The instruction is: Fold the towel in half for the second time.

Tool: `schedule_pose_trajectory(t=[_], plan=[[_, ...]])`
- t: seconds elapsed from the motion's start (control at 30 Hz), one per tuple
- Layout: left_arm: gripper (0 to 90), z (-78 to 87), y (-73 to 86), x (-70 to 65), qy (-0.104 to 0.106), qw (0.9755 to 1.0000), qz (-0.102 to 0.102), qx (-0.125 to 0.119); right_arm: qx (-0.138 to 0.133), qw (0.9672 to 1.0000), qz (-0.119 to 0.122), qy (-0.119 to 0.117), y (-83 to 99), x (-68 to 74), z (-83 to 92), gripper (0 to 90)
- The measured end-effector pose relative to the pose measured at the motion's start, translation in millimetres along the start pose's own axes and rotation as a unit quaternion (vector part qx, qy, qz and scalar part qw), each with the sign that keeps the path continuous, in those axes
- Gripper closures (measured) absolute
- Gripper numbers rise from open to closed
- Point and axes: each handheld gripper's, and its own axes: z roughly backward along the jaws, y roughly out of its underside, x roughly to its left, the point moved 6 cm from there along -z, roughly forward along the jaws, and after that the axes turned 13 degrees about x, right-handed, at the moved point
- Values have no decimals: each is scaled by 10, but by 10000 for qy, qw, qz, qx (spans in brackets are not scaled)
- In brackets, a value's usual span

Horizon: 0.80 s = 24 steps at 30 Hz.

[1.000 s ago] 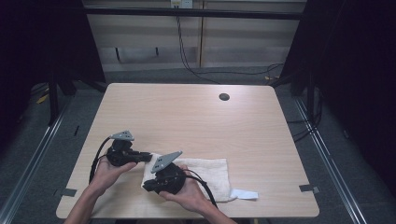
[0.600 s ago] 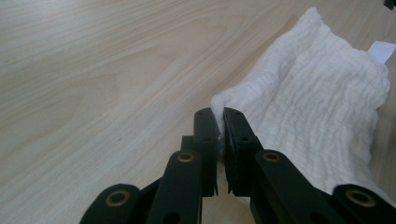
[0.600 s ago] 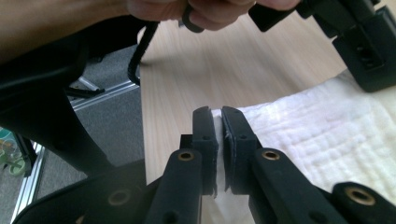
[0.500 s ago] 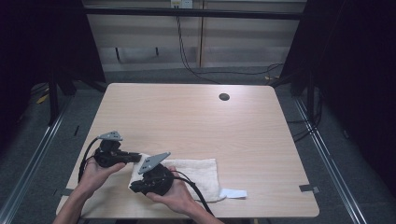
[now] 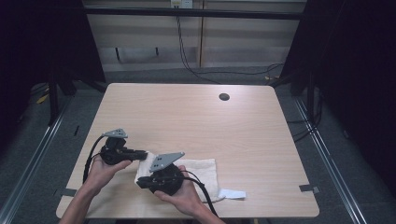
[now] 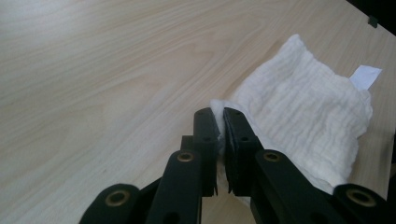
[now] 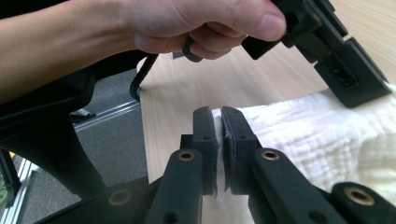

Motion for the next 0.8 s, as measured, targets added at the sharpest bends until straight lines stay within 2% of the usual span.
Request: schedule_pose_trajectory(t=[0.3,0.33,0.37,0.57,0.8], plan=[[845,-110,-152,-94,76,9999,-58,43,-52,9998,-106,145,110,-83,215,852],[845,-121,-174,-96,56,9999,-75,42,-52,9998,-106,145,110,-83,215,852],[845,-143,-213,-110,56,9999,-112,92,-99,9997,-216,94,135,-125,254,852],[846,-227,-322,-167,101,9995,-212,198,-31,9994,-303,149,249,-196,334,852],[846,-338,-404,-281,158,9992,-307,209,-88,9988,-446,163,376,-225,451,852]])
